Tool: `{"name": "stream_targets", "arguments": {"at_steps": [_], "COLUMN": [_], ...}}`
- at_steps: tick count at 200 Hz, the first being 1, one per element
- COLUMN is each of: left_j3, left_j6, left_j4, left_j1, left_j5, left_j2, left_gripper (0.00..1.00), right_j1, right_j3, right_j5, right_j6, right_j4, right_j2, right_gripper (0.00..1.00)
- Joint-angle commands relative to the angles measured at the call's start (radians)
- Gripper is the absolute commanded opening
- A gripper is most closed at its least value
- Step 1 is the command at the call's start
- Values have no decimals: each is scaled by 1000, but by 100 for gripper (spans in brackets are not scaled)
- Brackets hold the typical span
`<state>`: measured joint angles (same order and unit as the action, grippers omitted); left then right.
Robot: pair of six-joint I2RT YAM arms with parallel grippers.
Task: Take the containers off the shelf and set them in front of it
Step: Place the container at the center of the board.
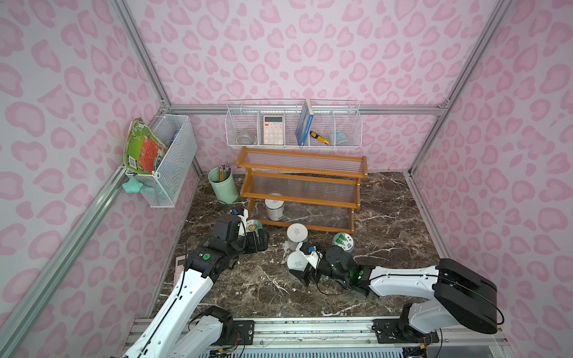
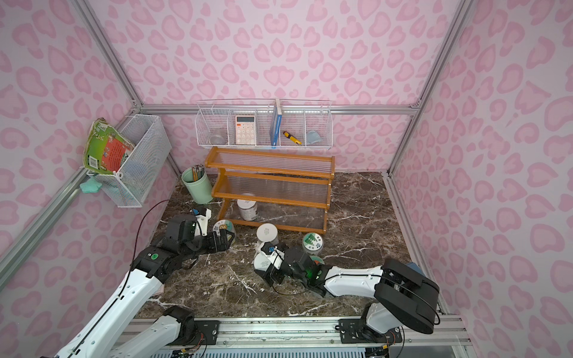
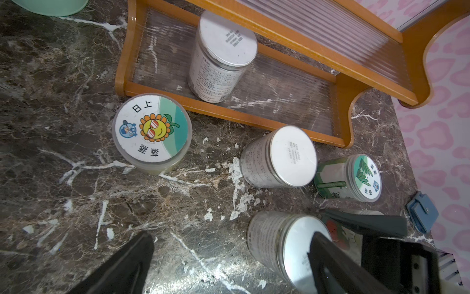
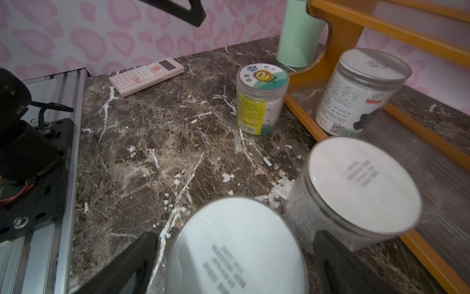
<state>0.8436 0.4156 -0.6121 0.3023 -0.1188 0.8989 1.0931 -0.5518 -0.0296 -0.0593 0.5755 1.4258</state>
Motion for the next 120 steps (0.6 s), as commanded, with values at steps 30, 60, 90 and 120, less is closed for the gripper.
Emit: {"name": "stream_targets", "arguments": {"at_steps": [30, 60, 90, 120], "left_j3": [65, 101, 150, 203], "left_j6": [-34, -44, -108, -160], "left_j4": [-13, 26, 77, 148], "left_j1": [-1, 22, 124, 179], "left_j5": [45, 108, 302, 397], "left_j2": [107, 207, 312, 432], "left_gripper": [99, 99, 99, 99], "right_j1": [-9, -63, -114, -167], "right_j3": [-16, -6, 42, 70], "right_j5": [95, 76, 93, 95], "right_j6": [-74, -135, -164, -181], "right_j4": [-129, -187, -203, -251], "right_j2": [-137, -241, -371, -482], "right_gripper": [99, 99, 99, 99]}}
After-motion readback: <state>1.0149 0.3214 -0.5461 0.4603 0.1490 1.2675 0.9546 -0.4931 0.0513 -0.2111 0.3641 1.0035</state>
